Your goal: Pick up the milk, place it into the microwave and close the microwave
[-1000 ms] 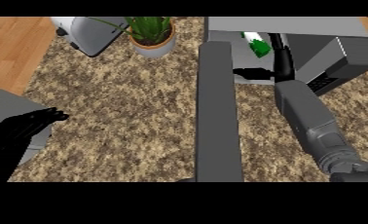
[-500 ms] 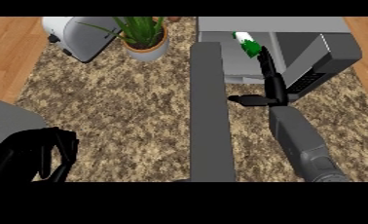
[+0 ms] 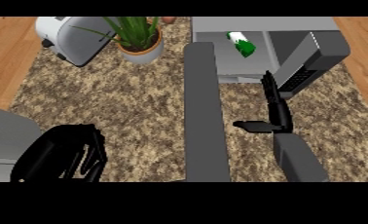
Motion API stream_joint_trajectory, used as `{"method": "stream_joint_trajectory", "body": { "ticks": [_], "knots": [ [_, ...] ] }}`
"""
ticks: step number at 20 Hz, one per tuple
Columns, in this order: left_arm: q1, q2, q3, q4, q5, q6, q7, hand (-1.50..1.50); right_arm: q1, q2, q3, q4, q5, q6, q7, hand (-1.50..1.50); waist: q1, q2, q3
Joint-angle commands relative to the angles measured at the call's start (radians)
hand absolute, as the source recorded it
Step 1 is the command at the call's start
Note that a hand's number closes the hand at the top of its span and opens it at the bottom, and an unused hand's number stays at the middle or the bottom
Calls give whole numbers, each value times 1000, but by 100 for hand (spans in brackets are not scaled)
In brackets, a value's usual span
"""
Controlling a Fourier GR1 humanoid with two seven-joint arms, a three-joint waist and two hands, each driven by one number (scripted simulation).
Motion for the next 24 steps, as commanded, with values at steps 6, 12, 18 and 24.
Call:
{"method": "stream_joint_trajectory", "body": {
  "ticks": [6,12,18,24],
  "knots": [
    [-126,-3,-272,90,-185,198,-63,150,332,-19,60,-329,-41,101,35,-150,-13,1,0],
    [-264,-3,-368,403,-308,250,-244,150,499,-14,107,-598,-67,147,113,-150,-21,6,-2],
    [-354,-3,-512,631,-408,376,-315,150,685,-51,127,-819,-77,185,128,-150,-19,7,-1],
    [-446,-3,-737,878,-347,672,-462,150,769,-97,135,-959,-125,293,120,-150,-28,11,-1]
  ]
}}
